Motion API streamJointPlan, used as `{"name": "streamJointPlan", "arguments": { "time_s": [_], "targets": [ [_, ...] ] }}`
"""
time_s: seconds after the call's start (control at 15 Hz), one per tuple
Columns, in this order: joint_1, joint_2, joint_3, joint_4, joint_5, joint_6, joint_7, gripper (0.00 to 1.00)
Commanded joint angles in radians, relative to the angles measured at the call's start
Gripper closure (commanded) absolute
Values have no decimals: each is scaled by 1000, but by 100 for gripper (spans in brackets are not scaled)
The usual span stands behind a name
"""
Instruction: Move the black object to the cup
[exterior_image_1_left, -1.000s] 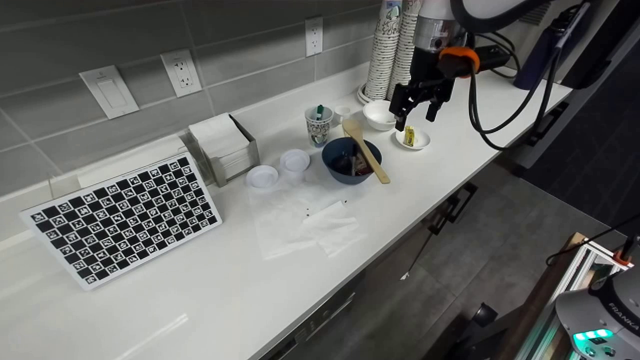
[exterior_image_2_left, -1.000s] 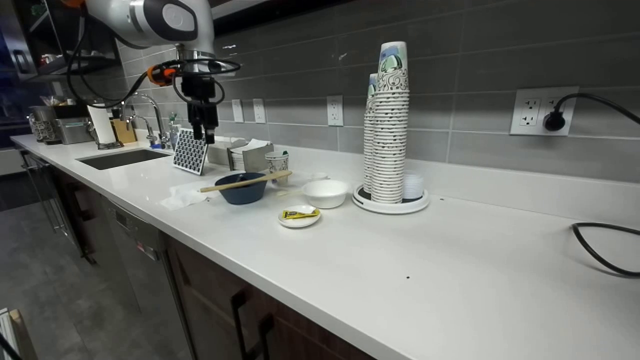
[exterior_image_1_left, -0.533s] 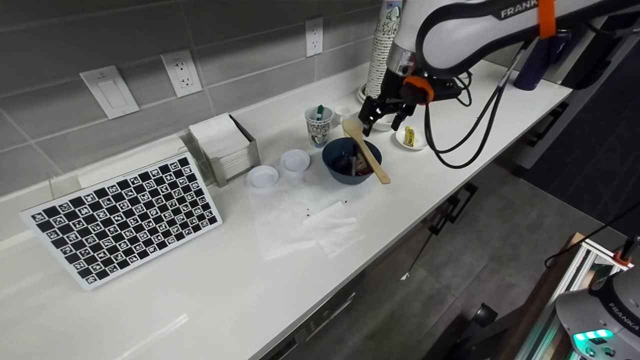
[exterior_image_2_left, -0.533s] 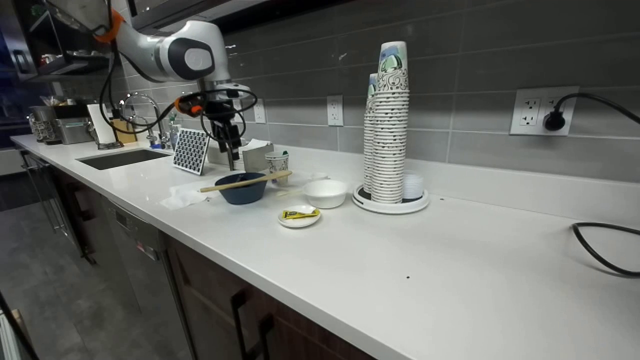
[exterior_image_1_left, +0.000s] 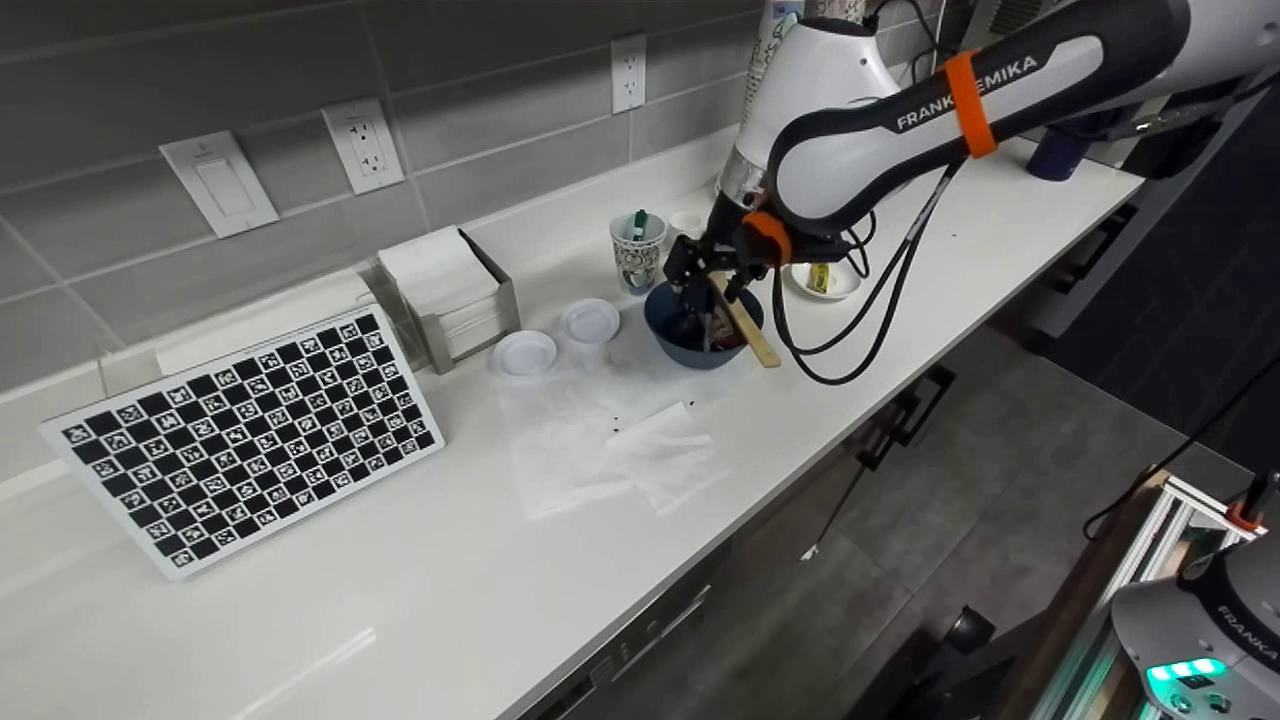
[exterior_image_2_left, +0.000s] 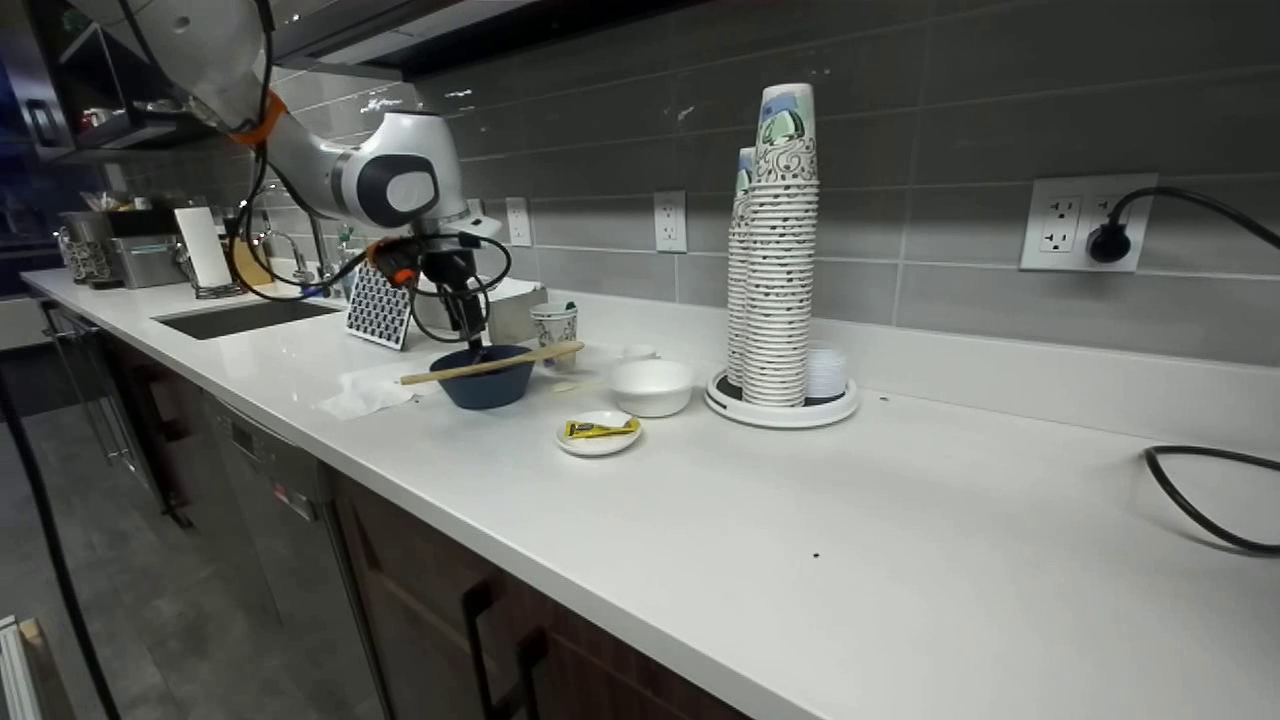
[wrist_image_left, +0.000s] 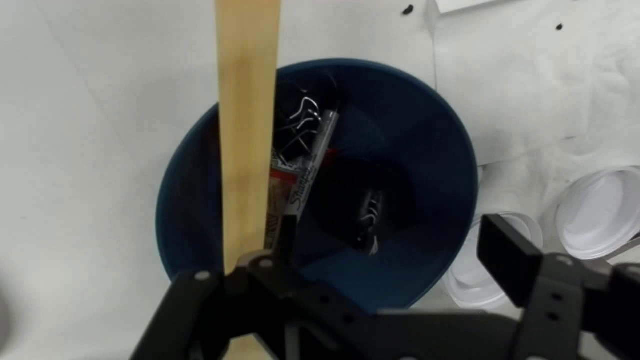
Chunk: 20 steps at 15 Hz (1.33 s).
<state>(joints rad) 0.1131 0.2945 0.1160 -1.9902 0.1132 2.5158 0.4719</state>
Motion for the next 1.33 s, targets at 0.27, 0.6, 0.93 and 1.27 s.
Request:
{"name": "streamJointPlan", "arguments": {
  "time_s": [0.27, 0.6, 0.93, 1.27],
  "targets": [
    [29, 81, -37, 76, 28, 25, 11, 60],
    [27, 114, -36, 97, 48, 4, 3, 61],
    [35, 134, -46, 110, 41, -4, 14, 95],
    [61, 29, -48, 57, 14, -40, 29, 99]
  ]
}}
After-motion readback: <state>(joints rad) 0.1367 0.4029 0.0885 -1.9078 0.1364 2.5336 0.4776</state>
